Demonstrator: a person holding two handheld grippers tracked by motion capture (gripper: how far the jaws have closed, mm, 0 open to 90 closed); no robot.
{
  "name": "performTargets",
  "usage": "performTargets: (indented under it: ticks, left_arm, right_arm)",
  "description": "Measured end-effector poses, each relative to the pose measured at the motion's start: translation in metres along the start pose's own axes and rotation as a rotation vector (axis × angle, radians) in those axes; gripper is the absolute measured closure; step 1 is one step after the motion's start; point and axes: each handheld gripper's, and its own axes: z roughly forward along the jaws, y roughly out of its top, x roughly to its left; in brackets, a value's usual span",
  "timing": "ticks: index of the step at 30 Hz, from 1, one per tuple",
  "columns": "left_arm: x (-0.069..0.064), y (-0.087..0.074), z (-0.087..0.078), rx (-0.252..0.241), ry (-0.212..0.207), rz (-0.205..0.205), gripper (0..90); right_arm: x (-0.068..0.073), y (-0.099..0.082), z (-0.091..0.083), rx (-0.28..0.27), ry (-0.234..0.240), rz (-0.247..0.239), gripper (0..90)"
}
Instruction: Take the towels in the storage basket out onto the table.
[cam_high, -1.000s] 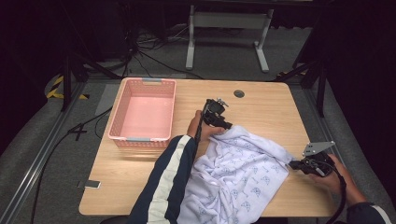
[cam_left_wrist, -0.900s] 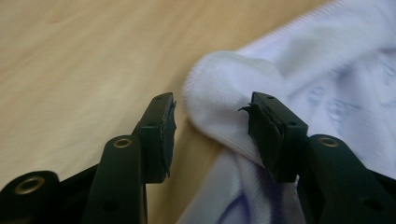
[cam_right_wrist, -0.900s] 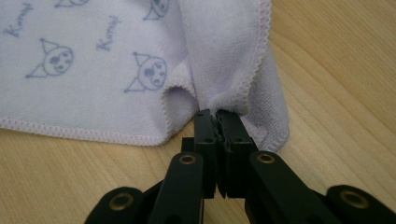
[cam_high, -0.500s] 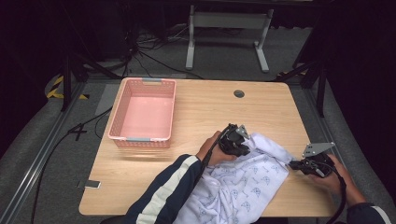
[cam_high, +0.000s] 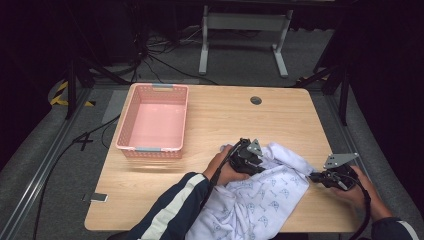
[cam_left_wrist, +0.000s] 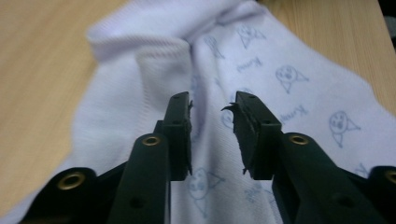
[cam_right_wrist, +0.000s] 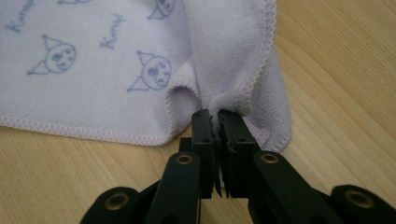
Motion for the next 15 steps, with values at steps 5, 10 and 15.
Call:
performTargets:
  ticks: [5, 10, 15]
  left_arm:
    - [0.011, 0.014, -0.006, -0.020, 0.061, 0.048, 61.3]
    - [0.021, 0.021, 0.017, 0.024, 0.065, 0.096, 58.1]
    - [0.023, 0.017, 0.038, 0.102, 0.017, 0.078, 56.4]
  right_arm:
    - [0.000, 0.000, 0.000, 0.000, -0.002, -0.003, 84.9]
    - [0.000, 0.000, 0.000, 0.000, -0.003, -0.006, 84.6]
    - [0.000, -0.001, 0.000, -0.003, 0.000, -0.001, 84.6]
